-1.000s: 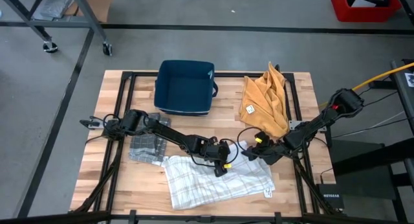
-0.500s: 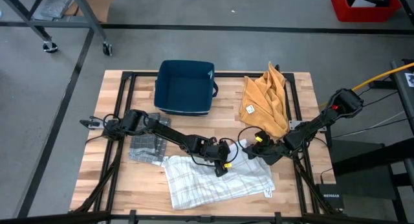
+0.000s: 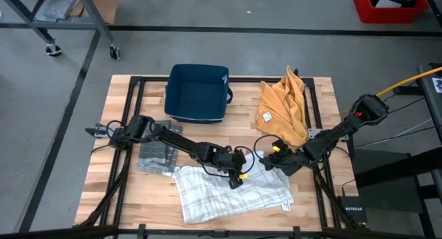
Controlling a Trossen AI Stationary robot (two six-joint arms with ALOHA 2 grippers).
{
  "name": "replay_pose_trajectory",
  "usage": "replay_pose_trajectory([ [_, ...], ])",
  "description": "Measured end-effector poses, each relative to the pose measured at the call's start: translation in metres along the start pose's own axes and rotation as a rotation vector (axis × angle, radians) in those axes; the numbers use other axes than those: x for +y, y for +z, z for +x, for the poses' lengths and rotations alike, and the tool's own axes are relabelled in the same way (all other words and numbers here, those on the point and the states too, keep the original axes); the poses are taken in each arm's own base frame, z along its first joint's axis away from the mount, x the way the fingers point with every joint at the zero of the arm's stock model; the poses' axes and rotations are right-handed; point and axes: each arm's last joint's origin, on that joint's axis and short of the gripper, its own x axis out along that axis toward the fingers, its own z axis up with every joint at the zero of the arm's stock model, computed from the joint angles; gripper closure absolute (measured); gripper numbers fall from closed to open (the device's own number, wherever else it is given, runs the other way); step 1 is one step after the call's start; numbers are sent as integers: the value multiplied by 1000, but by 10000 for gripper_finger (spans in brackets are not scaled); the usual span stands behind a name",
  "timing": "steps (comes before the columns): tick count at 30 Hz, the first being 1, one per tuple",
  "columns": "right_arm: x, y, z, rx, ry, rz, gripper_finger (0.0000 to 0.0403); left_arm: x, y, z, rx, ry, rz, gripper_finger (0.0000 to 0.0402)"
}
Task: Fold towel
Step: Fold the white patterned towel
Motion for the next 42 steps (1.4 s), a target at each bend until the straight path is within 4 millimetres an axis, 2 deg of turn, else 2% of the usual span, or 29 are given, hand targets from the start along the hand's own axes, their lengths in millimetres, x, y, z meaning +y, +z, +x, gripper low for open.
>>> replay_pose_trajectory([
  [8, 6, 6, -12, 4, 43, -2, 397, -1, 1, -1, 5, -15, 0, 259],
  [27, -12, 22, -39, 29, -121, -9, 399, 0, 1, -1, 5, -15, -1, 259],
  [38, -26, 23, -44, 96, -260, -25, 400, 6, 1, -1, 26, 8, 23, 259],
  [42, -27, 23, -44, 97, -269, -29, 398, 13, 2, -9, 77, 47, 20, 259],
])
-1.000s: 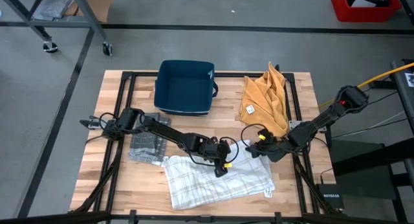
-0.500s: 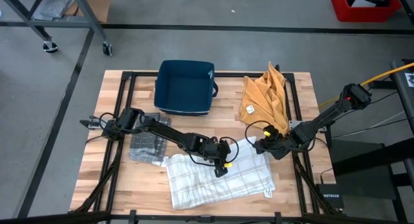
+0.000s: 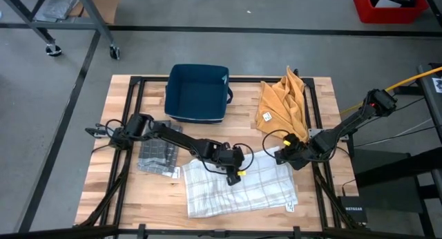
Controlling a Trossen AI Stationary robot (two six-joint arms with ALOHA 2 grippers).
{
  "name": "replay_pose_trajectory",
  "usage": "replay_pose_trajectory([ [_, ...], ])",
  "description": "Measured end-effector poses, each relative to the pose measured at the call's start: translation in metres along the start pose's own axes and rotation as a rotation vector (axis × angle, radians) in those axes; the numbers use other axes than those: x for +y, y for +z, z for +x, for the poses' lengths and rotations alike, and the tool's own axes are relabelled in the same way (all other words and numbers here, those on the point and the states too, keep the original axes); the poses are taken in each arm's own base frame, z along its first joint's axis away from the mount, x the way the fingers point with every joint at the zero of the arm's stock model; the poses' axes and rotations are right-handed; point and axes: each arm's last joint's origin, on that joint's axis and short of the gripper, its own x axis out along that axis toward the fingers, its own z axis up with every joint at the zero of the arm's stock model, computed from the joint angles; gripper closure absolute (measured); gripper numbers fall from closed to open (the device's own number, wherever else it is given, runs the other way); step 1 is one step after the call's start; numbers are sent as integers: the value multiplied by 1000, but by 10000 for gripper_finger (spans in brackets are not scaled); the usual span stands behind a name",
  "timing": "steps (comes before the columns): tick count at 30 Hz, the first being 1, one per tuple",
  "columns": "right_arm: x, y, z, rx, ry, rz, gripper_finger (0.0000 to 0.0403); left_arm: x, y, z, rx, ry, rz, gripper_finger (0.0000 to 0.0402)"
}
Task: Fold towel
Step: Fold the white patterned towel
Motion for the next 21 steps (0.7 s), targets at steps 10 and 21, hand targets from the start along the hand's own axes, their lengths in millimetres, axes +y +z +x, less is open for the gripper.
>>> replay_pose_trajectory([
  [10, -7, 1, 0, 10, -73, -34, 397, 6, 4, -32, 66, 45, -5, 259],
  [21, -7, 1, 0, 8, -77, -40, 396, 5, -29, -41, 331, 179, 42, 259],
])
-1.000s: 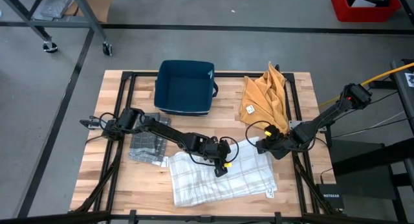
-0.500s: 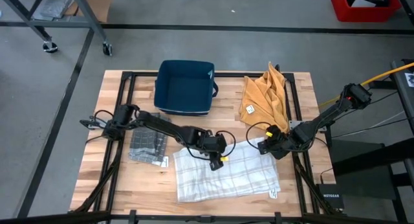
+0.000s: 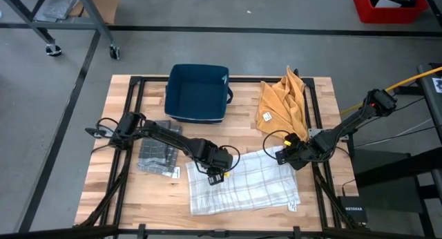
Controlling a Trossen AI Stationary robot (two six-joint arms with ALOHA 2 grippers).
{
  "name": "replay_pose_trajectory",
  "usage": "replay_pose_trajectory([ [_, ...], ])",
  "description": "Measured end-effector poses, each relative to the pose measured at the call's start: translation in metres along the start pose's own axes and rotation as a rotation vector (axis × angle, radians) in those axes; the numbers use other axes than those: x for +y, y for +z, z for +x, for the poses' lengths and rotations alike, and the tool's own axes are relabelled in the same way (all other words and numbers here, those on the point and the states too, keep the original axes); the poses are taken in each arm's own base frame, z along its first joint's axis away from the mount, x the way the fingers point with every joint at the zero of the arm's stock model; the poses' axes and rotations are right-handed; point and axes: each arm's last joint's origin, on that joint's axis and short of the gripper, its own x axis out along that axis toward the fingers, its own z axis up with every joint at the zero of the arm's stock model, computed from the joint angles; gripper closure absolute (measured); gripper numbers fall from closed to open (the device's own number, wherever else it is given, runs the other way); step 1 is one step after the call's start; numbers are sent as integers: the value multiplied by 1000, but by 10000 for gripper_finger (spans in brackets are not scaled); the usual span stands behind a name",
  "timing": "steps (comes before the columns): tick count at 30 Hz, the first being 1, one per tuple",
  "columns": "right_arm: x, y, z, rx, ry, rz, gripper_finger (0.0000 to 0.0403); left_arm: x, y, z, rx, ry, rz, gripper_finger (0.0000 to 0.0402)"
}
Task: Fold towel
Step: Fold the white patterned towel
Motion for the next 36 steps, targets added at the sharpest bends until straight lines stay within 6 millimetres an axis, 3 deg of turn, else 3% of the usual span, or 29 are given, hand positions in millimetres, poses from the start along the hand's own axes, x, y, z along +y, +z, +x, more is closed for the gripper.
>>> replay_pose_trajectory([
  [6, 0, 0, 0, 0, 1, -3, 396, 4, 2, 0, 8, 8, 19, 257],
  [17, 0, 0, 0, -1, 4, -27, 395, 40, 12, -5, 74, 37, -117, 216],
  [22, 0, 0, 0, -4, 4, -27, 395, 41, 13, -5, 121, -58, -79, 220],
  [27, 1, 0, 0, -10, 6, -27, 395, 41, 13, -5, 120, -65, -3, 227],
  [36, 1, 0, 0, -10, 9, -26, 395, 52, 18, -4, 106, -31, -27, 230],
])
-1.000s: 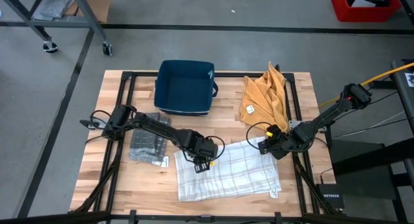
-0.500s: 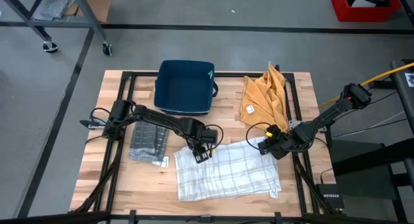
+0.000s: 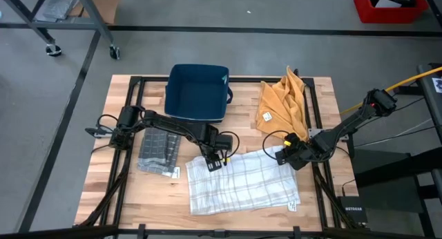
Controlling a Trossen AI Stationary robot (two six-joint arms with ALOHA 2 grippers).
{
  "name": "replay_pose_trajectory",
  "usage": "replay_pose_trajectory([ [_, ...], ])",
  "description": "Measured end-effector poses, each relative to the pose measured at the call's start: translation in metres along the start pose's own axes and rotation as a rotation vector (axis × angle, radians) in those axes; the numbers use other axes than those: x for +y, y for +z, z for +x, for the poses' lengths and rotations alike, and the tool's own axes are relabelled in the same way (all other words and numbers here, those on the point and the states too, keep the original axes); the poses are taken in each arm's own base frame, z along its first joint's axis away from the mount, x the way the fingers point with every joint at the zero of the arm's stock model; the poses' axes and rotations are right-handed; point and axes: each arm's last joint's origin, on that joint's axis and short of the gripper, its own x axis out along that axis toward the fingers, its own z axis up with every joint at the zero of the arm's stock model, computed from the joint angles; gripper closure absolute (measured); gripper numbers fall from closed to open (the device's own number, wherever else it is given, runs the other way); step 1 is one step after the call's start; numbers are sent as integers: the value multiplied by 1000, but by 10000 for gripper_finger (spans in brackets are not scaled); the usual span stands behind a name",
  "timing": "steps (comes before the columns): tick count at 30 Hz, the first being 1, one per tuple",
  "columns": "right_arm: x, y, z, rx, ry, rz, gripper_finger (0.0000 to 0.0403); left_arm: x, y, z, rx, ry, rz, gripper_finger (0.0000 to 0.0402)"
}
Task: Fold towel
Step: Fold the white patterned towel
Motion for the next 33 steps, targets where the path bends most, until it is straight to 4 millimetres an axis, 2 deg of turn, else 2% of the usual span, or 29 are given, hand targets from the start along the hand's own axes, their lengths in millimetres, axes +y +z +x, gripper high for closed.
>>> replay_pose_trajectory([
  [10, 0, 0, 0, 0, 1, -20, 395, 3, 2, 0, -3, 0, 29, 231],
  [15, 0, 0, 0, 0, 1, -25, 395, 7, 7, 12, -4, 3, 34, 231],
  [21, 0, 0, 0, 0, 4, -25, 395, 10, 10, 14, -16, -1, 23, 231],
  [33, 1, 1, 0, -23, 7, -26, 395, 5, 11, 18, 4, -86, 33, 231],
])
